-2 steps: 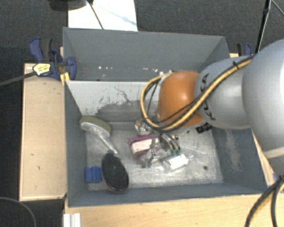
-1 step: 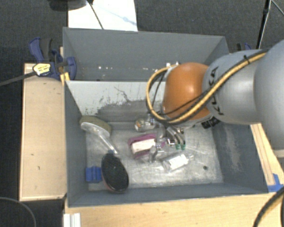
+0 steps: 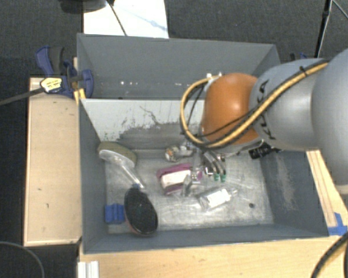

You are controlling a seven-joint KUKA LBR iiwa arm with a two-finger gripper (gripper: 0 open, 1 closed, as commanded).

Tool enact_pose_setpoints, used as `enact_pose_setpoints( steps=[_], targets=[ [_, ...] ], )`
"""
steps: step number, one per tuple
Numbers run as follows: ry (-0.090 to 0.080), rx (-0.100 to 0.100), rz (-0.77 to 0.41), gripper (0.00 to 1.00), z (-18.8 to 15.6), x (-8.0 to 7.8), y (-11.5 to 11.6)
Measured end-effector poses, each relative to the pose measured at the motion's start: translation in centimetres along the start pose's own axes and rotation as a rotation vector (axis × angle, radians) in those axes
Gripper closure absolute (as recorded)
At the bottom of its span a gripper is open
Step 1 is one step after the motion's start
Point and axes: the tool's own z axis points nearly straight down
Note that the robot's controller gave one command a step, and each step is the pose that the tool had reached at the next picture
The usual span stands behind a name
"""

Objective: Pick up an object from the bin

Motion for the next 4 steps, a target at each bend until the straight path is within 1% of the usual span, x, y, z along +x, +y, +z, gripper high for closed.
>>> enact_pose_setpoints(
  steps=[1,2,3,4],
  targets=[
    [0.006,0.002,-0.07,0.0,3.0,-1.0,-0.1],
    [0.0,0.001,-0.049,0.0,3.0,-0.7,-0.1],
    [-0.007,-0.001,-0.048,1.0,3.4,-0.7,0.0],
    [0.004,0.001,-0.048,1.0,1.9,-0.8,0.0]
  ],
)
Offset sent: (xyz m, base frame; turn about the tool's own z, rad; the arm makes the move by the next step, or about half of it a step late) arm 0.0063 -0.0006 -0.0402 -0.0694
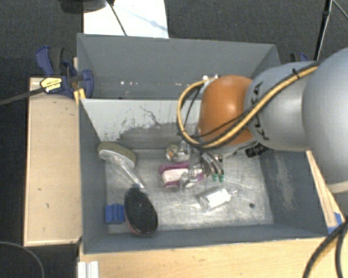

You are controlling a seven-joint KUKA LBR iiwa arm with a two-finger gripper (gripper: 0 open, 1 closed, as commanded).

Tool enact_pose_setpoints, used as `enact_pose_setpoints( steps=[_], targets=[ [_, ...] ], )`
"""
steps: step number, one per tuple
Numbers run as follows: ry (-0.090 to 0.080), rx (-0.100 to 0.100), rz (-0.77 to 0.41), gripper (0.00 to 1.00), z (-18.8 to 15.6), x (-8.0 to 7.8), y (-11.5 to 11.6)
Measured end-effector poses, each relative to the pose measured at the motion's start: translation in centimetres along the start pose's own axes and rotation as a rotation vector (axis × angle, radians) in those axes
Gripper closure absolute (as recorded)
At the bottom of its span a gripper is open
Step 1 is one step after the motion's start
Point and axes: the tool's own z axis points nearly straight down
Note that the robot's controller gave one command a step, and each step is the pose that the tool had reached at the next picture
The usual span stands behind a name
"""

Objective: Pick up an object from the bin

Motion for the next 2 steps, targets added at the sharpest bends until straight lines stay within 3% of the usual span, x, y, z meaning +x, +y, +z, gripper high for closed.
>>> enact_pose_setpoints(
  steps=[1,2],
  targets=[
    [0.0,0.0,0.001,1.0,0.0,0.0,0.0],
    [-0.001,0.0,0.002,1.0,-2.6,-0.1,0.0]
  ],
)
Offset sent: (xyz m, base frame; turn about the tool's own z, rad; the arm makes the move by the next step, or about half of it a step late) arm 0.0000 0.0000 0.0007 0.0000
